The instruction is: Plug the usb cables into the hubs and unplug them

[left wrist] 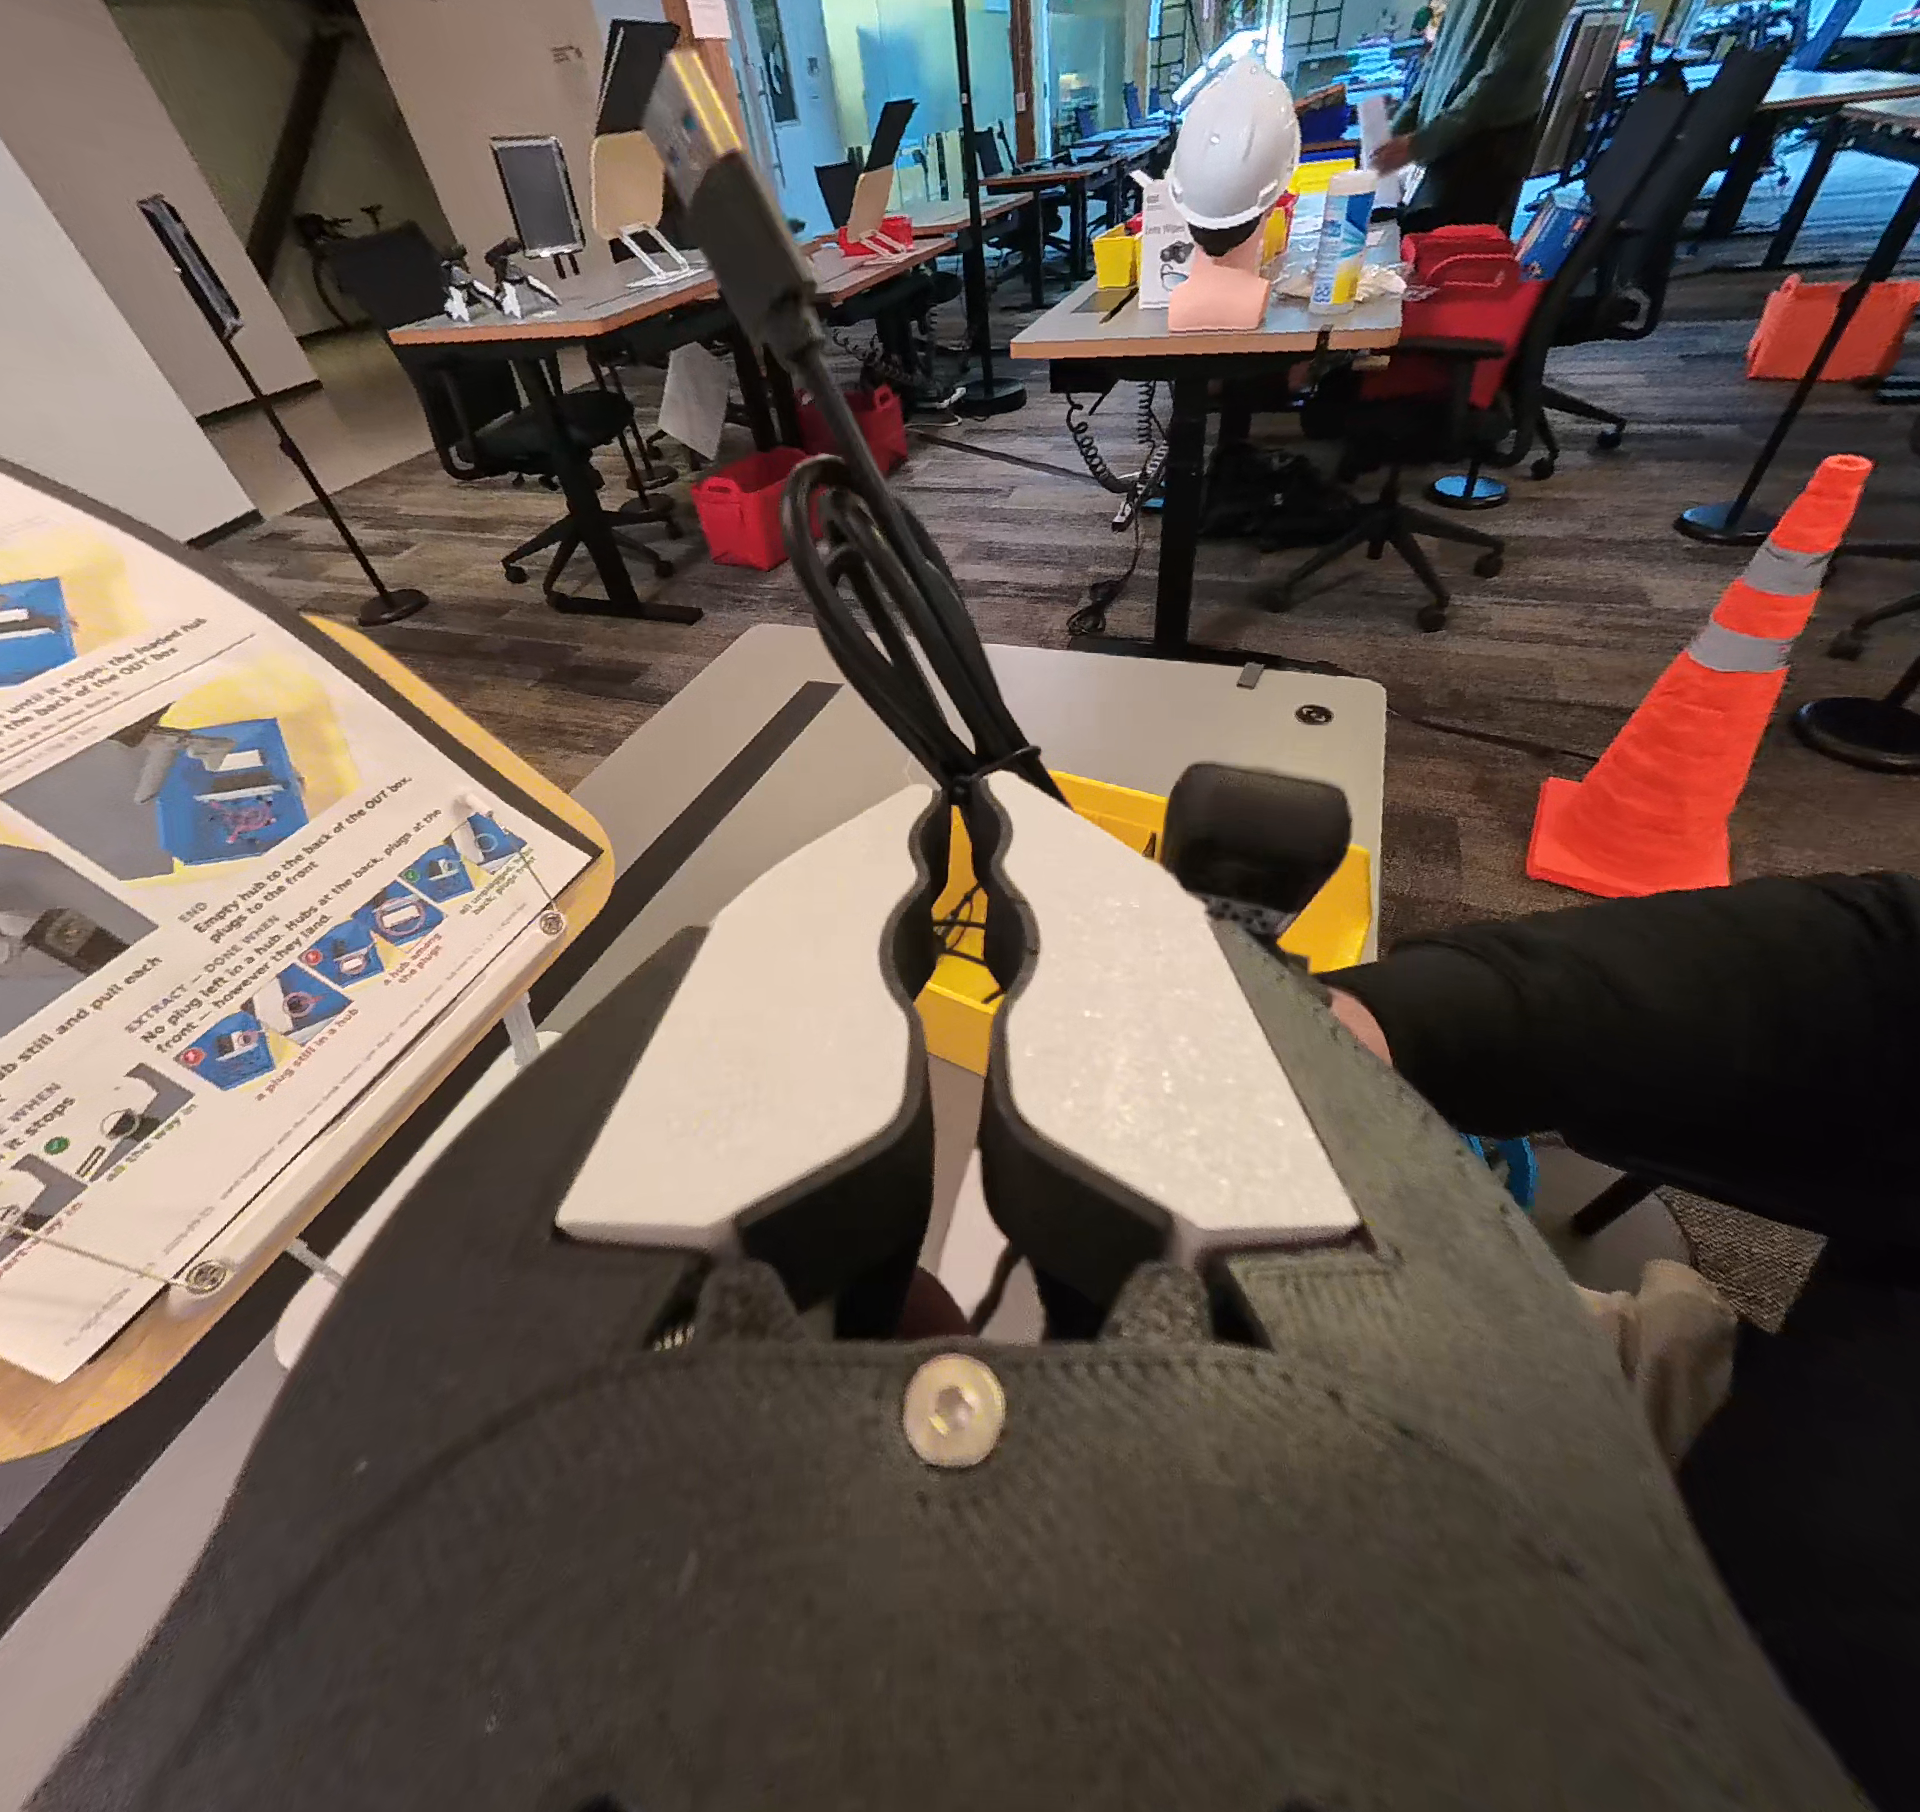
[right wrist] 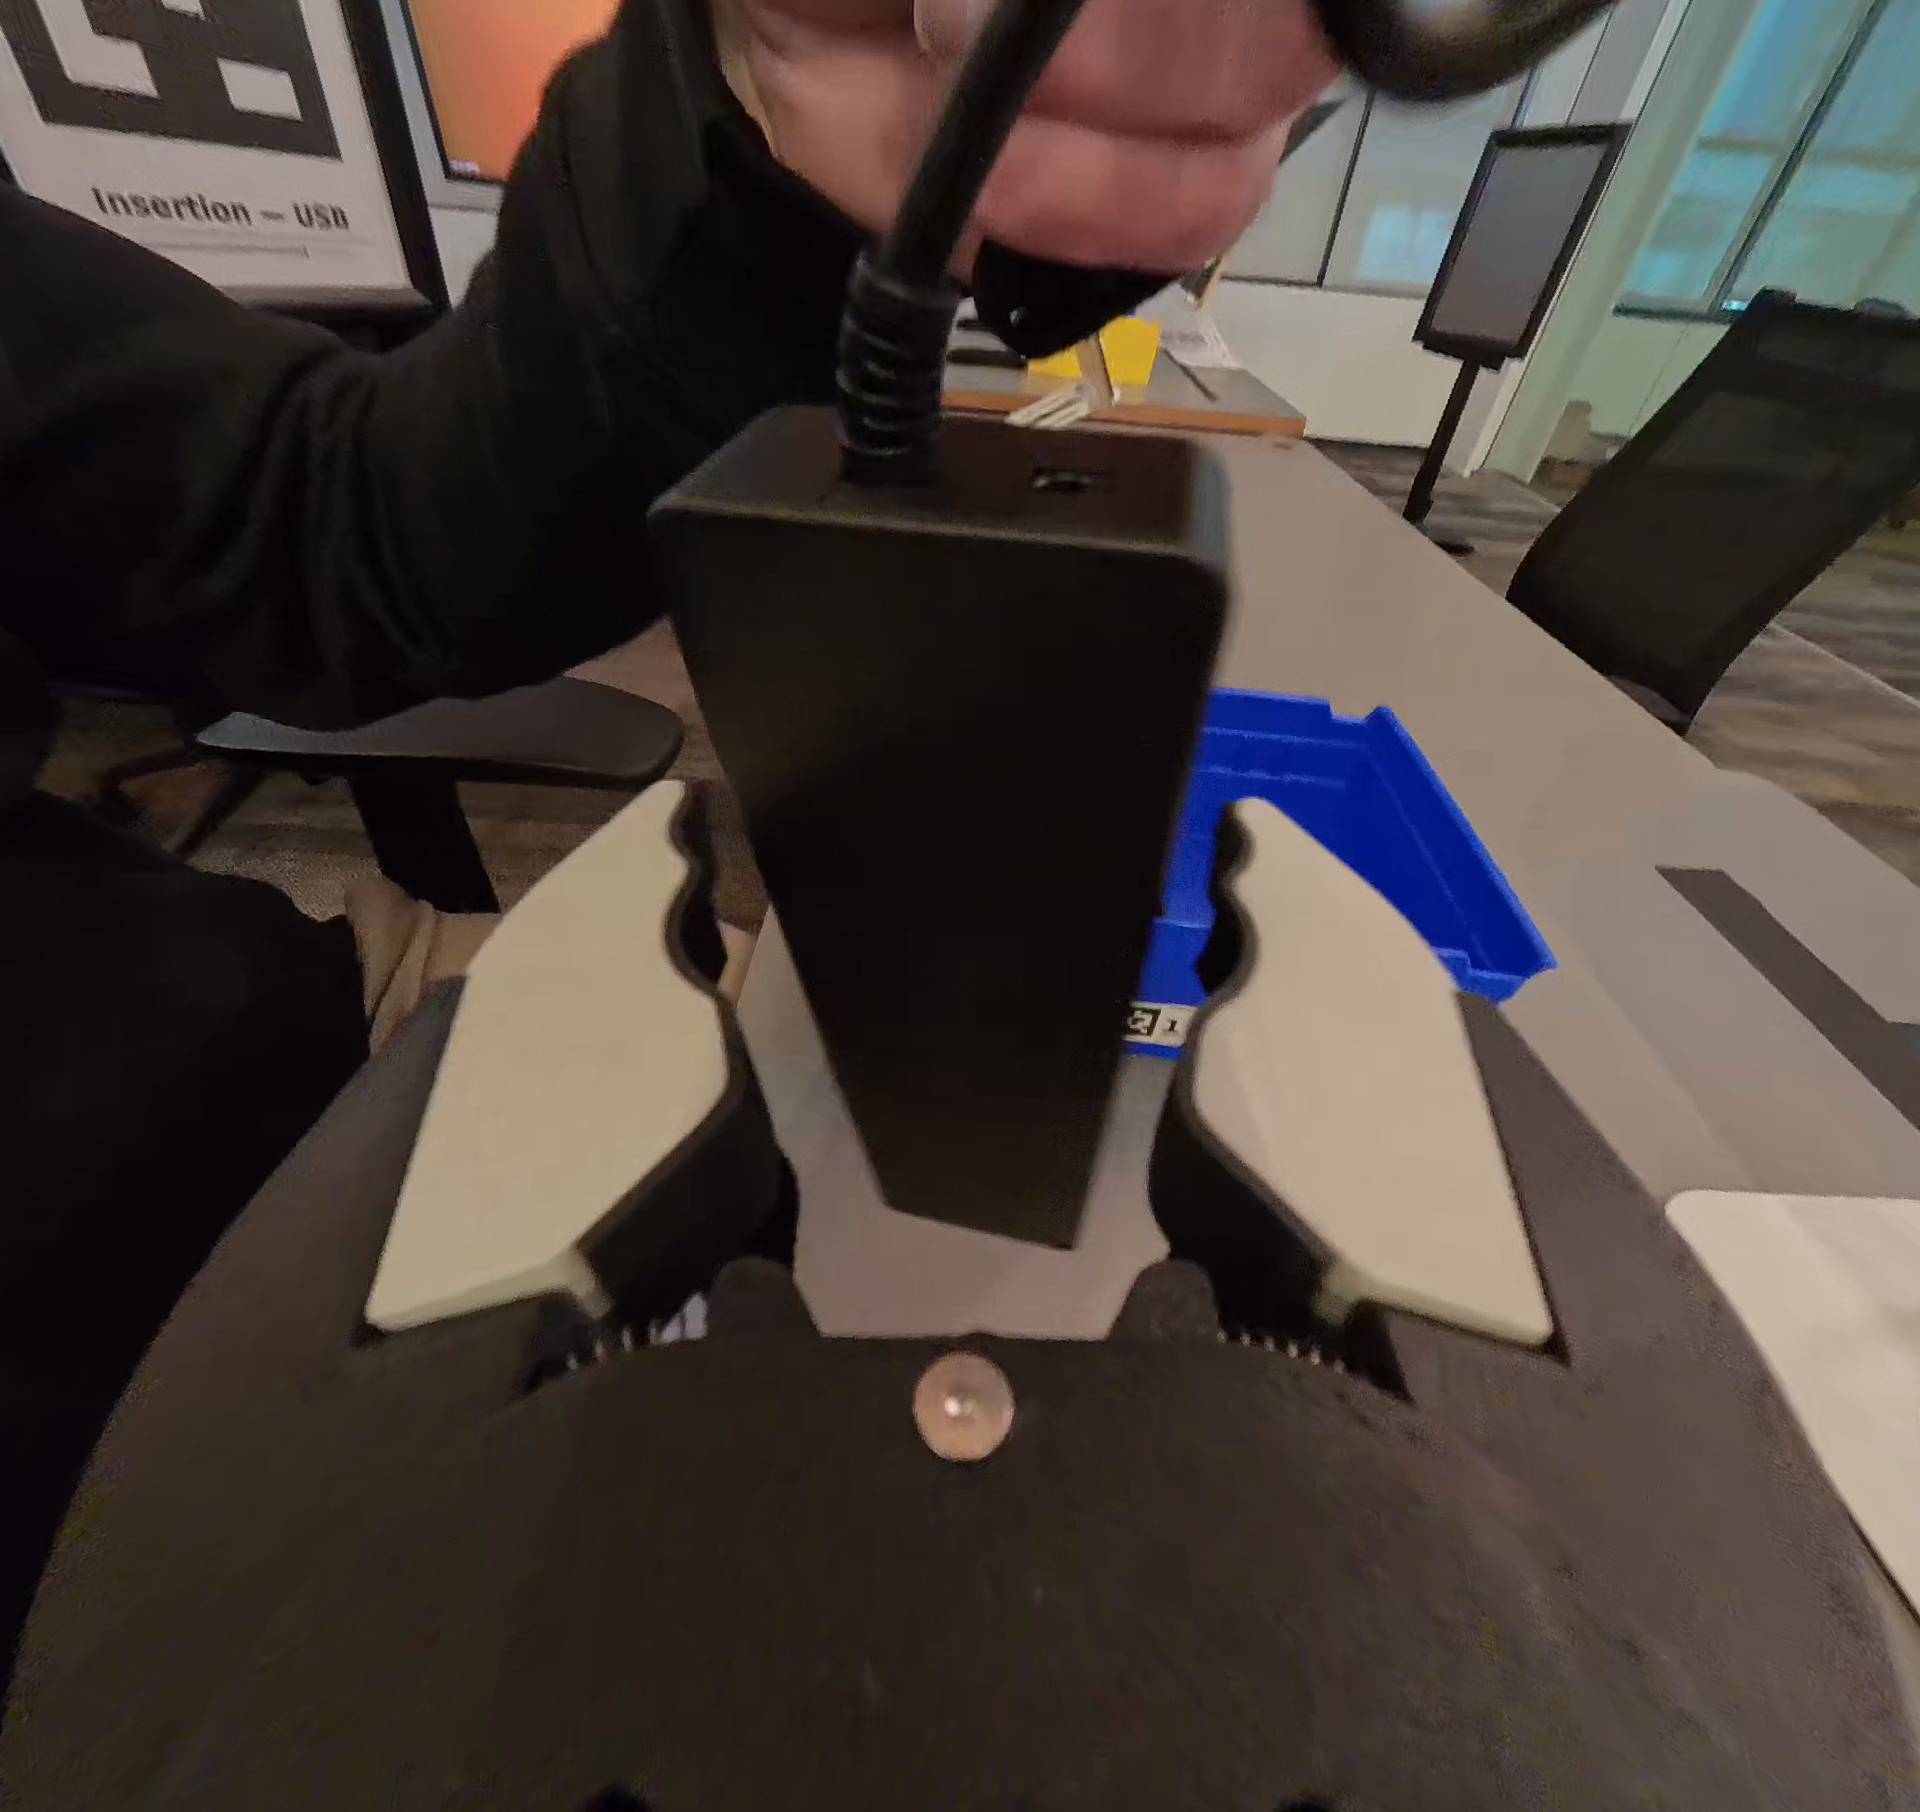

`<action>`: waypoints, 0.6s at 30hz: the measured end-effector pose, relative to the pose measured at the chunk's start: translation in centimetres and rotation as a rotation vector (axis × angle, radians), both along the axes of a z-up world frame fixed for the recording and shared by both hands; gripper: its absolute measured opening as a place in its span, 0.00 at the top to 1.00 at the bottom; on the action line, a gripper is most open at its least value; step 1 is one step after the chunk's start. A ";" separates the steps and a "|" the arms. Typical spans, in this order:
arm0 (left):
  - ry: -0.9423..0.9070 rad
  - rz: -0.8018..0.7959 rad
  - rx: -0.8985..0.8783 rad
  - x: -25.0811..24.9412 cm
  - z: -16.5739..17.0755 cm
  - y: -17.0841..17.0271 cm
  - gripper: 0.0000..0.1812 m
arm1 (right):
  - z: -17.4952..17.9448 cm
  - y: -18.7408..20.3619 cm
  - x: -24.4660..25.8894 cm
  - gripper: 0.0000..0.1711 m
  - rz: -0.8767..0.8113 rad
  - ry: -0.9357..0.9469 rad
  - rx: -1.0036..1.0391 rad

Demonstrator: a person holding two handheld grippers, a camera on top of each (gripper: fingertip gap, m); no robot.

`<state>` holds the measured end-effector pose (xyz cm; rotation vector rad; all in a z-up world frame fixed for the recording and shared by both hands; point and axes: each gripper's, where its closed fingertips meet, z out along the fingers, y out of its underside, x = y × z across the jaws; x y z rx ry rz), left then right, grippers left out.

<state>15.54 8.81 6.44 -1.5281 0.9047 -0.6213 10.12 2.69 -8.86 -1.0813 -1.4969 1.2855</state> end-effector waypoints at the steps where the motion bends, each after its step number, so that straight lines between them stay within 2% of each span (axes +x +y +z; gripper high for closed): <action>1: 0.000 -0.003 0.005 0.2 0.2 -0.2 0.98 | -0.2 0.0 -0.2 0.47 -0.013 -0.017 0.005; 2: 0.004 0.005 0.007 0.3 0.3 -0.2 0.98 | -0.3 0.5 -0.4 0.49 -0.062 -0.021 0.018; 4: 0.025 0.020 0.022 0.5 0.4 -0.2 0.98 | -0.4 1.1 -0.4 0.61 -0.112 -0.039 0.040; 5: 0.023 0.018 0.024 0.6 0.5 -0.2 0.98 | -0.5 1.4 -0.3 0.62 -0.134 -0.050 0.050; 7: 0.027 0.028 0.033 0.6 0.6 -0.2 0.98 | -0.5 2.1 -0.2 0.62 -0.183 -0.051 0.078; 13: 0.040 0.088 0.029 -0.6 -0.1 0.8 0.97 | 0.0 0.8 0.8 0.62 -0.048 -0.037 -0.016; 18: 0.101 0.148 0.020 -3.7 -1.9 0.8 0.76 | 1.2 0.4 2.2 0.62 0.062 0.018 -0.220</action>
